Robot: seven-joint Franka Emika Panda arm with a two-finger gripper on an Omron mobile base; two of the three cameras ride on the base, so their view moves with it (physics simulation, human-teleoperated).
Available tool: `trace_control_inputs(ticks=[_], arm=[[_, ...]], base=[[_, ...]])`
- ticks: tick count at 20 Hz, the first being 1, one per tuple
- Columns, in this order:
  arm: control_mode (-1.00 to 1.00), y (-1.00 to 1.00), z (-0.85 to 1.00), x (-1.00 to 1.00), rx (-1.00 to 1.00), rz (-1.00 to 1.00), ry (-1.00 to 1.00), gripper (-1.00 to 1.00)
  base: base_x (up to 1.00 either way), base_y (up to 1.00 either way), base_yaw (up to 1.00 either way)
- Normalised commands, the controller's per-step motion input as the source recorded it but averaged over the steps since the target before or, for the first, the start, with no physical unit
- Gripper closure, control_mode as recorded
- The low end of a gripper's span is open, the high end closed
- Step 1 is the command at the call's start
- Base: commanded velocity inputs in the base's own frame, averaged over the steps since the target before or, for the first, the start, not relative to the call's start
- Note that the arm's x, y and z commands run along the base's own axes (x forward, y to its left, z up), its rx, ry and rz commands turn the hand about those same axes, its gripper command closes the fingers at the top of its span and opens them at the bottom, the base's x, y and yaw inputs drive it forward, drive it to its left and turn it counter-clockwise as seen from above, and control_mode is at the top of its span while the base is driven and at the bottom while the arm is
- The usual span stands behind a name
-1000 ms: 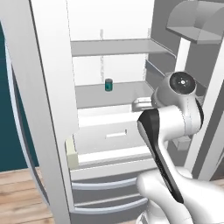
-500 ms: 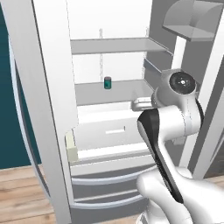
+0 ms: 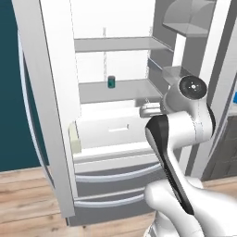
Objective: Pick bell pepper from the fridge and place it on the plate on the counter.
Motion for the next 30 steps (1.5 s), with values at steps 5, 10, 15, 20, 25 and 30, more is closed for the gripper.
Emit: trace_control_inputs(ticks=[5,10,15,20,25,30], arm=[[1.0,0.0,0.0,0.0,0.0,0.0,0.0,1.0],[1.0,0.0,0.0,0.0,0.0,0.0,0.0,1.0],[1.0,0.0,0.0,0.0,0.0,0.0,0.0,1.0],[1.0,0.0,0.0,0.0,0.0,0.0,0.0,1.0],[1.0,0.0,0.0,0.0,0.0,0.0,0.0,1.0],[1.0,0.0,0.0,0.0,0.0,0.0,0.0,1.0]], base=[[-0.45,0.0,-0.01],[-0.43,0.0,-0.04],[-0.36,-0.06,-0.05],[-0.29,-0.2,-0.03],[-0.2,-0.44,-0.01],[-0.19,-0.61,-0.01]])
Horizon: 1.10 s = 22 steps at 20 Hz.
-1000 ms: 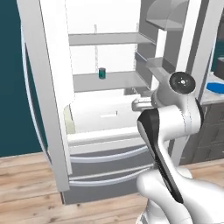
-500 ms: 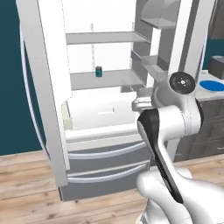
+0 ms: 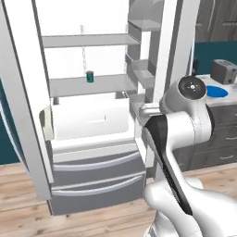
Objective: Pick bell pepper from the fridge and place it on the plate on the counter.
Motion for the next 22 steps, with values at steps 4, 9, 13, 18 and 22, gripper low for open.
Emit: trace_control_inputs(ticks=[4,9,13,18,22], arm=[[1.0,0.0,0.0,0.0,0.0,0.0,0.0,1.0],[1.0,0.0,0.0,0.0,0.0,0.0,0.0,1.0],[1.0,0.0,0.0,0.0,0.0,0.0,0.0,1.0],[1.0,0.0,0.0,0.0,0.0,0.0,0.0,1.0],[1.0,0.0,0.0,0.0,0.0,0.0,0.0,1.0]], base=[[-0.23,-0.58,-0.01],[-0.18,-0.53,-0.02],[-0.23,-0.54,-0.01],[-0.16,-0.53,-0.01],[-0.04,-0.6,0.0]])
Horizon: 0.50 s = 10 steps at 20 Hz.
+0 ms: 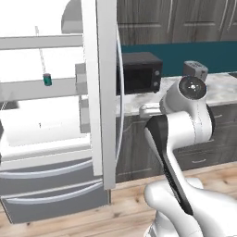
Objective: Pick bell pepper from the fridge and place it on the plate on the counter.
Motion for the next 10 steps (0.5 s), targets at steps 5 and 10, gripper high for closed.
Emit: trace_control_inputs(ticks=[5,10], arm=[[1.0,0.0,0.0,0.0,0.0,0.0,0.0,1.0],[1.0,0.0,0.0,0.0,0.0,0.0,0.0,1.0]], base=[[0.0,-0.66,0.0],[0.08,-0.73,0.0]])
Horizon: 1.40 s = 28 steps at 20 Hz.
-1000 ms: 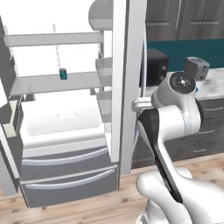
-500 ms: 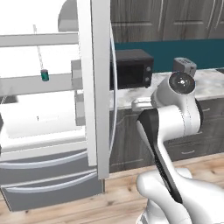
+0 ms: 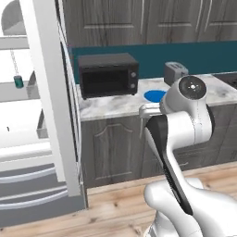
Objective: Pick bell pepper from the fridge and place it on the plate on the counter.
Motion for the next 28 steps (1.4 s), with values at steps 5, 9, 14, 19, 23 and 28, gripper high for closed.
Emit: trace_control_inputs(ticks=[5,9,14,19,23,28], arm=[[1.0,0.0,0.0,0.0,0.0,0.0,0.0,1.0],[1.0,0.0,0.0,0.0,0.0,0.0,0.0,1.0],[1.0,0.0,0.0,0.0,0.0,0.0,0.0,1.0],[1.0,0.0,0.0,0.0,0.0,0.0,0.0,1.0],[1.0,0.0,0.0,0.0,0.0,0.0,0.0,1.0],[1.0,0.0,0.0,0.0,0.0,0.0,0.0,1.0]], base=[[0.25,-0.69,0.0],[0.38,-0.67,0.0],[0.51,-0.57,0.0],[0.55,-0.47,0.0],[0.44,-0.38,0.0],[0.47,-0.26,0.0]])
